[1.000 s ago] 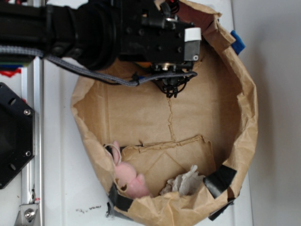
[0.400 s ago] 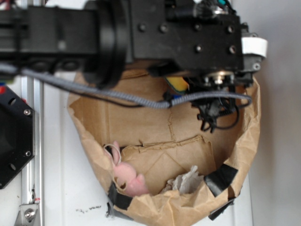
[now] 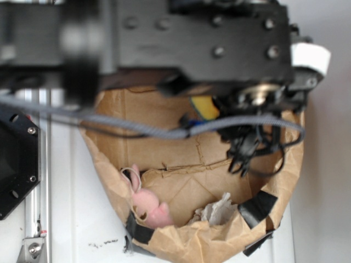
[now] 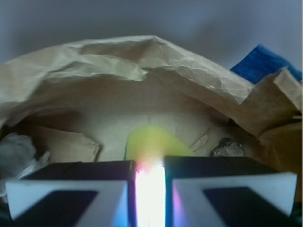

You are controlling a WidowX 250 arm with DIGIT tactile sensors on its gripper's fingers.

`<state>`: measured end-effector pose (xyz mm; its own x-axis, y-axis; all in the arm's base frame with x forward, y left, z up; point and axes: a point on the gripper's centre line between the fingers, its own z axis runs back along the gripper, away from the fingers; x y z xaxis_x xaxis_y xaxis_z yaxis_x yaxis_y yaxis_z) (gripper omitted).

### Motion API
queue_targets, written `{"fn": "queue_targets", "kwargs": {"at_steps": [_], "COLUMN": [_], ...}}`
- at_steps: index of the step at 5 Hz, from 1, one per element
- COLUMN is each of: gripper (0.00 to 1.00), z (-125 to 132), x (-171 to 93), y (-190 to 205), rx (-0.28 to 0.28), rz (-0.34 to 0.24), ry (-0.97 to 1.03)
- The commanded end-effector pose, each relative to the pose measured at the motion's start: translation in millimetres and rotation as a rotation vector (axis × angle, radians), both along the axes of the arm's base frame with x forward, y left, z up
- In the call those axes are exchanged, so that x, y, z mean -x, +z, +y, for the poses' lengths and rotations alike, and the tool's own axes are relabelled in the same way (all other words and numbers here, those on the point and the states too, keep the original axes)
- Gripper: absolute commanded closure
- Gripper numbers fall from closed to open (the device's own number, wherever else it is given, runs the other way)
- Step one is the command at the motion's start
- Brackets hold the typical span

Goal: Grab the green sponge.

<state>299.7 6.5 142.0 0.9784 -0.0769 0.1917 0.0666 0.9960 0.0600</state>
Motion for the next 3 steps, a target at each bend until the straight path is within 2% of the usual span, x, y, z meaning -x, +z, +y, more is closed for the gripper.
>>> {"fn": "queue_targets", "kwargs": {"at_steps": [1, 2, 3], "gripper": [1.0, 1.0, 1.0], "z": [-31.0, -35.3, -37.9], "x": [38.4, 48.9, 51.5], "y": [38.1, 36.2, 35.1], "rx": [-0.016, -0.028, -0.084], "rz": [-0.016, -0.034, -0.076], "ry": [-0.052, -0.021, -0.001]}}
